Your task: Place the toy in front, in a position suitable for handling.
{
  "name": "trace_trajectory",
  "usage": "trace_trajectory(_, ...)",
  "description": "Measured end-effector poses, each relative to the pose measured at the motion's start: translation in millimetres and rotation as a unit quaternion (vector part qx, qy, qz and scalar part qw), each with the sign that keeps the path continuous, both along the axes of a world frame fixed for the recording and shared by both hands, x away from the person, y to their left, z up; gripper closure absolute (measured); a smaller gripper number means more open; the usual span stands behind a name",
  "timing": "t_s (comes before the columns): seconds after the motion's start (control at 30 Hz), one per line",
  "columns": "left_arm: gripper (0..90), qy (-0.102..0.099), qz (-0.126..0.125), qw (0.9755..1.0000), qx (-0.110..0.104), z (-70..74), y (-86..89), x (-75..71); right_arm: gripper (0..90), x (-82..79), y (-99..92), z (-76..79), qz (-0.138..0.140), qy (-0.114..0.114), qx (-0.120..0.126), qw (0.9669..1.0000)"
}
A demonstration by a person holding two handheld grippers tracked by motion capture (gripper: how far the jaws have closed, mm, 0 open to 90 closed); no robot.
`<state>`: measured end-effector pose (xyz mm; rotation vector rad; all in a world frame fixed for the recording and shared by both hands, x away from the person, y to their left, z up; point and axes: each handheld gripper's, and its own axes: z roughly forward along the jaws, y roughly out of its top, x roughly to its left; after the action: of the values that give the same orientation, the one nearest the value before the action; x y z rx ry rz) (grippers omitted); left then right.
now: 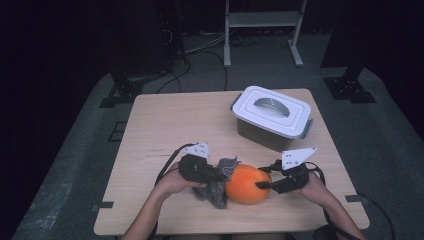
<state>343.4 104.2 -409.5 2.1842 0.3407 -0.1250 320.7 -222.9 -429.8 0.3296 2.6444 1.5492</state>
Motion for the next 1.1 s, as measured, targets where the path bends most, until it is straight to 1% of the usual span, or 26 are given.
trace_trajectory(0.07, 77.7, 0.0, 0.001, 1.0, 0.0, 0.6, 0.1, 0.0, 50.4, -0.6, 0.7, 0.3, 0.0, 0.0, 0.0, 1.0)
trace_trajectory(0.13, 77.7, 0.002, -0.001, 1.0, -0.009, 3.6, -1.2, -0.1, 50.4, -0.6, 1.5, 0.6, -0.002, -0.002, 0.001, 1.0)
trace_trajectory(0.2, 77.7, 0.001, -0.013, 0.9996, -0.027, 8.4, -5.6, -0.8, 50.4, -0.6, 2.6, 1.8, -0.002, -0.004, 0.0, 1.0)
trace_trajectory(0.27, 77.7, -0.001, -0.021, 0.9992, -0.035, 12.3, -11.4, -1.9, 50.4, -1.0, 4.3, 2.4, -0.001, -0.007, 0.0, 1.0)
trace_trajectory(0.37, 77.7, -0.001, -0.039, 0.9976, -0.058, 19.9, -22.2, -4.1, 50.4, -0.9, 6.3, 2.4, 0.001, -0.009, -0.001, 1.0)
trace_trajectory(0.47, 77.7, -0.006, -0.055, 0.9966, -0.062, 25.8, -32.2, -7.6, 50.4, -0.9, 6.0, 2.0, 0.001, -0.01, 0.0, 0.9999)
trace_trajectory(0.5, 77.6, -0.008, -0.056, 0.9966, -0.059, 26.3, -34.1, -8.1, 50.4, -1.2, 5.5, 1.7, 0.0, -0.01, 0.0, 0.9999)
trace_trajectory(0.57, 77.7, -0.014, -0.053, 0.9975, -0.044, 24.3, -35.1, -7.3, 50.4, -1.3, 3.6, 0.9, 0.0, -0.011, 0.0, 0.9999)
trace_trajectory(0.67, 77.7, -0.012, -0.045, 0.9984, -0.032, 19.0, -30.3, -4.9, 50.3, -1.7, -0.5, -1.4, -0.002, -0.008, 0.002, 1.0)
trace_trajectory(0.8, 77.7, -0.009, -0.031, 0.999, -0.032, 12.7, -21.6, -2.1, 50.2, -1.3, -4.5, -3.2, -0.006, -0.003, 0.005, 1.0)
trace_trajectory(0.87, 77.6, -0.006, -0.028, 0.999, -0.034, 11.0, -20.0, -2.3, 48.9, -1.1, -4.7, -3.0, -0.008, 0.002, 0.006, 0.9999)
trace_trajectory(0.93, 77.6, -0.007, -0.028, 0.9991, -0.032, 11.0, -21.7, -3.4, 41.5, -0.6, -3.2, 0.0, -0.009, 0.015, 0.003, 0.9998)
trace_trajectory(0.97, 77.6, -0.01, -0.028, 0.9991, -0.03, 11.4, -22.8, -3.8, 36.9, -0.6, -2.7, 3.4, -0.012, 0.024, 0.001, 0.9996)
trace_trajectory(1.0, 77.6, -0.011, -0.028, 0.9991, -0.031, 11.9, -23.6, -3.7, 33.9, -1.0, -2.0, 7.1, -0.017, 0.028, -0.003, 0.9995)
trace_trajectory(1.03, 77.6, -0.011, -0.029, 0.999, -0.032, 12.2, -24.5, -4.0, 31.1, -2.0, -1.6, 11.1, -0.02, 0.027, -0.009, 0.9994)
trace_trajectory(1.07, 77.6, -0.01, -0.03, 0.999, -0.031, 12.3, -25.5, -3.9, 29.2, -3.4, -1.4, 14.9, -0.023, 0.025, -0.011, 0.9994)
trace_trajectory(1.1, 77.6, -0.01, -0.031, 0.9989, -0.033, 12.2, -26.7, -3.8, 28.0, -4.6, -1.3, 18.6, -0.026, 0.023, -0.004, 0.9994)
